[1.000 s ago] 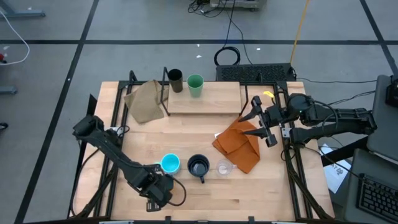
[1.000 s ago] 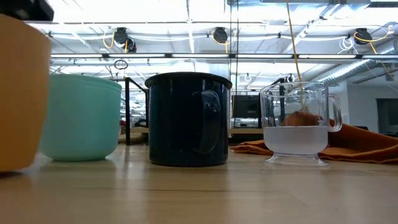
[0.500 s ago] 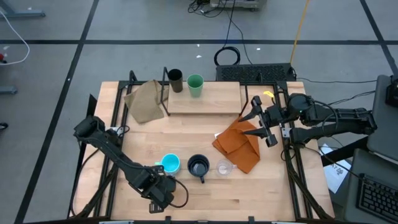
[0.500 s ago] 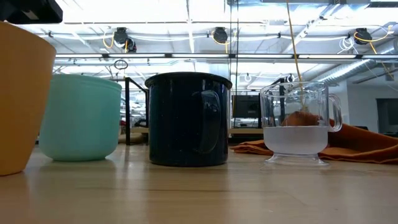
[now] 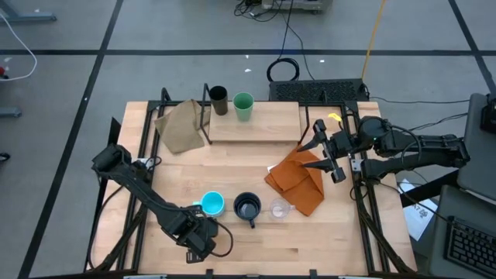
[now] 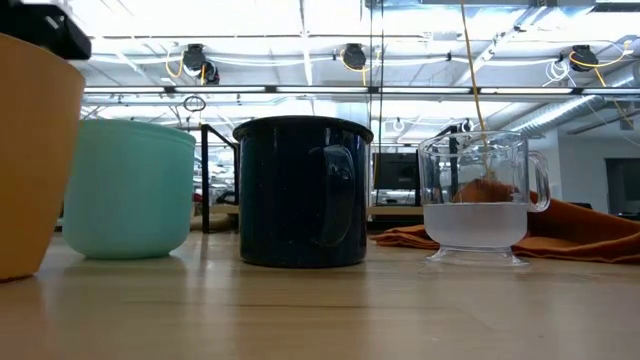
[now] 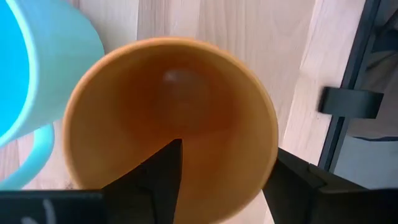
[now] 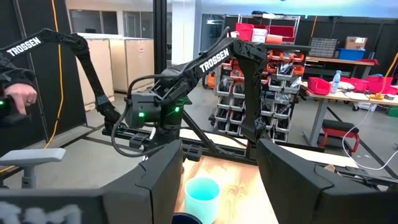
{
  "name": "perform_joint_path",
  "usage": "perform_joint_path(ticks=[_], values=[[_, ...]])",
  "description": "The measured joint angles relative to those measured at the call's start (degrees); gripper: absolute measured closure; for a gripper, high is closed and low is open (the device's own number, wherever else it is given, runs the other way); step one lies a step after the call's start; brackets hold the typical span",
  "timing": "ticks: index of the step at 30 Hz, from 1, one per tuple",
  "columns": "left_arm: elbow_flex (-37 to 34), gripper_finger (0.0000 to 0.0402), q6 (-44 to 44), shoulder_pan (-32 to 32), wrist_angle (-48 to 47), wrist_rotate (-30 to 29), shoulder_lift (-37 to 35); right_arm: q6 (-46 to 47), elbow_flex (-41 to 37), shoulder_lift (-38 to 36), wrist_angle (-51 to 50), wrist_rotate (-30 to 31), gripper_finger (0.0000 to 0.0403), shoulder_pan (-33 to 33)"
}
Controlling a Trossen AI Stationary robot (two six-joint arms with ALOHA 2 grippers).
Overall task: Stack small to large cups/mugs on shelf
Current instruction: Put the orange cup on the shelf
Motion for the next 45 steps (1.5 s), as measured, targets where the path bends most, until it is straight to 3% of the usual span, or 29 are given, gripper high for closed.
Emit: perform_joint_path(ticks=[7, 10, 19, 29, 36, 45], values=[[-0.17, 0.0206, 0.18, -0.15, 0.15, 0.22, 0.0, 0.03, 0.0, 0.0, 0.0, 0.0, 0.0204, 0.02], [-0.17, 0.0227, 0.44, -0.15, 0.17, 0.28, 0.0, 0.03, 0.0, 0.0, 0.0, 0.0, 0.0204, 0.0], [-0.13, 0.0386, 2.41, -0.16, 0.03, 3.16, -0.24, 0.03, 0.0, 0.0, 0.02, 0.0, 0.0204, 0.01], [0.01, 0.0398, 3.81, -0.17, 0.48, 6.55, -0.91, 0.23, 0.0, -0.02, 0.09, 0.0, 0.0204, 0.01], [0.0, 0.04, 0.03, -0.29, -1.52, 4.37, -6.32, 0.36, 0.0, -0.02, 0.0, 0.0, 0.0204, 0.02], [11.96, 0.0401, 2.14, 0.16, -21.95, -3.79, -7.17, 0.07, -0.06, -0.02, -2.46, -0.01, 0.0204, 0.02]])
